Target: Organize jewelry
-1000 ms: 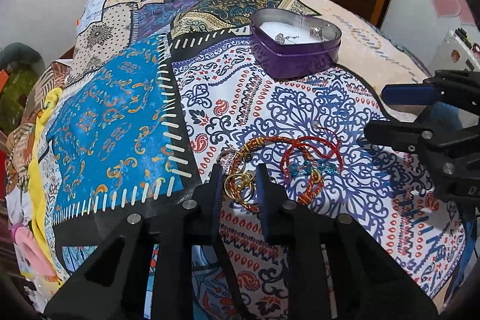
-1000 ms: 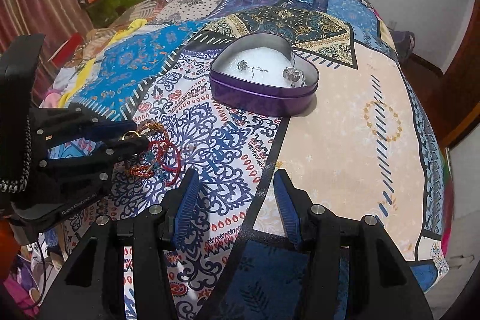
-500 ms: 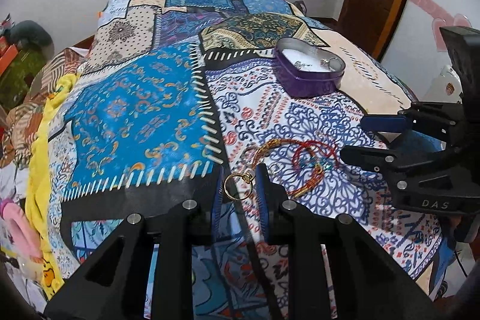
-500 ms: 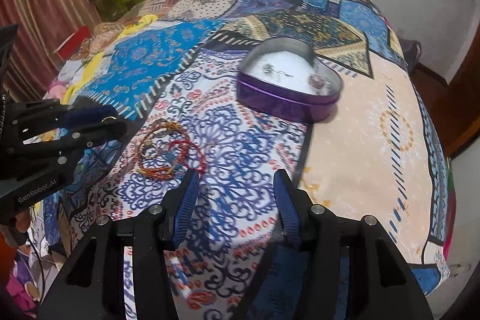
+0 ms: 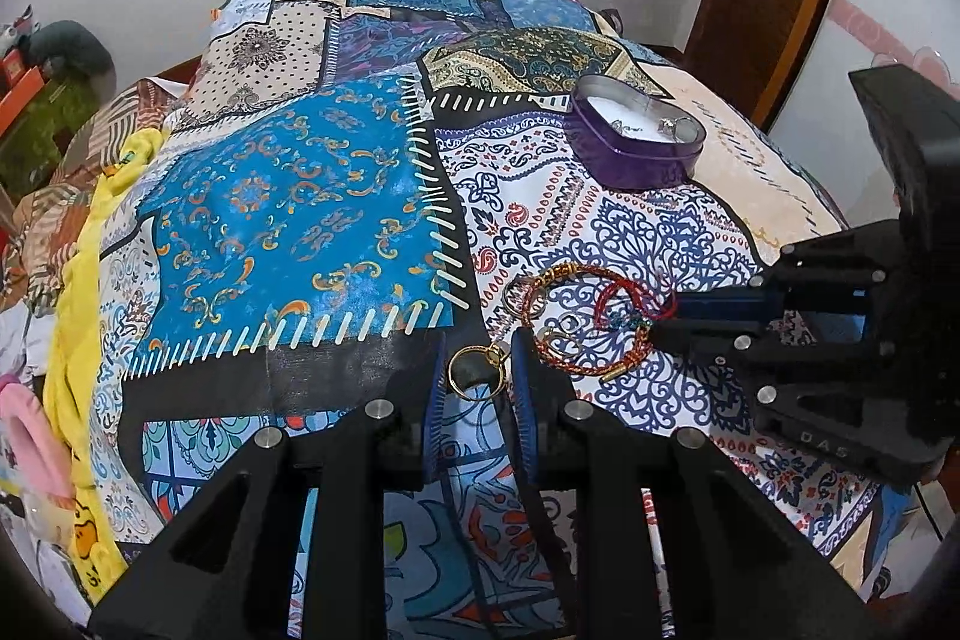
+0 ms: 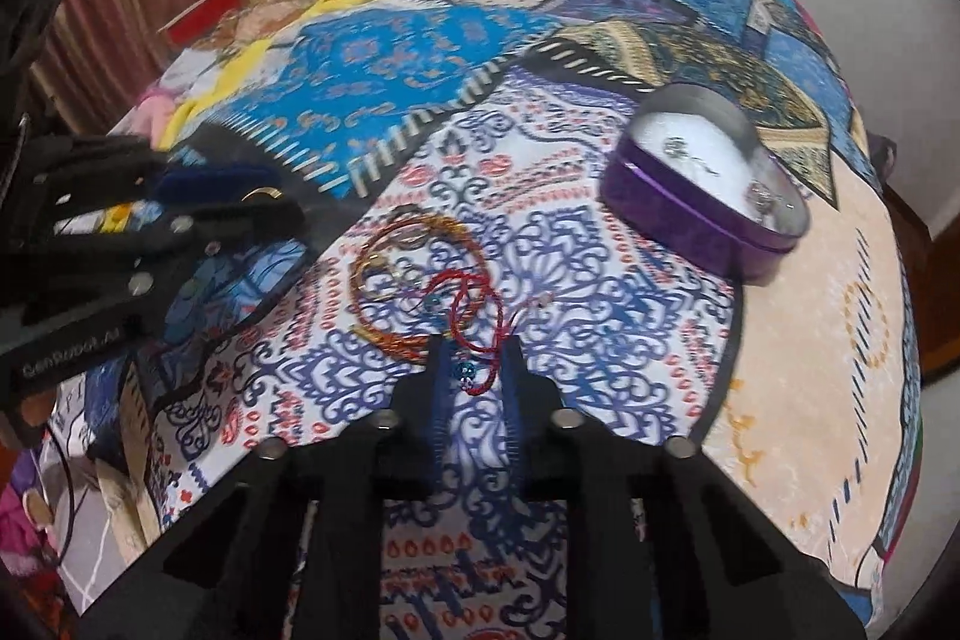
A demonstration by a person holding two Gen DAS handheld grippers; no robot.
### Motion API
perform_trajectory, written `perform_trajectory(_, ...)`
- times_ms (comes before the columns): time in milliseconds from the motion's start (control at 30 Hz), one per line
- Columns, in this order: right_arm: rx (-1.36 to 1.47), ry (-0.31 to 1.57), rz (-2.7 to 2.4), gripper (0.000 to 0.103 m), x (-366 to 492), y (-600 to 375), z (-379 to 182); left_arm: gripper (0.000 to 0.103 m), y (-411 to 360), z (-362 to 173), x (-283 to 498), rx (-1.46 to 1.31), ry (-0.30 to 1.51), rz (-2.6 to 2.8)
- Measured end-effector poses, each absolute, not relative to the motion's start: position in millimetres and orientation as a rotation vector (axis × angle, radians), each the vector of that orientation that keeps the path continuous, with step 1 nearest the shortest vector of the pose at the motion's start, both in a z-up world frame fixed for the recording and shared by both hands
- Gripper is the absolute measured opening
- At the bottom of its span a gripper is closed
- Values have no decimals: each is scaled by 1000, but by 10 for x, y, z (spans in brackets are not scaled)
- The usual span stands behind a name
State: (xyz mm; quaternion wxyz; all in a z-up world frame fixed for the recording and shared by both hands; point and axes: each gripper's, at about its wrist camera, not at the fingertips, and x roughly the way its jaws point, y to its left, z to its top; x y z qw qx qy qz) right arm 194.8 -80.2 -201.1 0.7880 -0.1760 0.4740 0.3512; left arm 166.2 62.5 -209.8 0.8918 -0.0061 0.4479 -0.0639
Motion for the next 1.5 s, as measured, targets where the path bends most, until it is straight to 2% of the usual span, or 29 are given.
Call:
perform_trajectory(233, -337, 1013, 738, 7, 1947, -871, -1954, 20, 578, -1993, 1626, -18, 905, -143)
perform_trajectory(1033, -214, 808, 661, 7, 2044, -1339, -1222, 20, 217, -1606, 1813, -28, 817, -202)
perform_trajectory(1500, -286, 1029, 720, 10, 2044, -1049, -1860, 20, 312, -1744, 1830, -24, 851, -183)
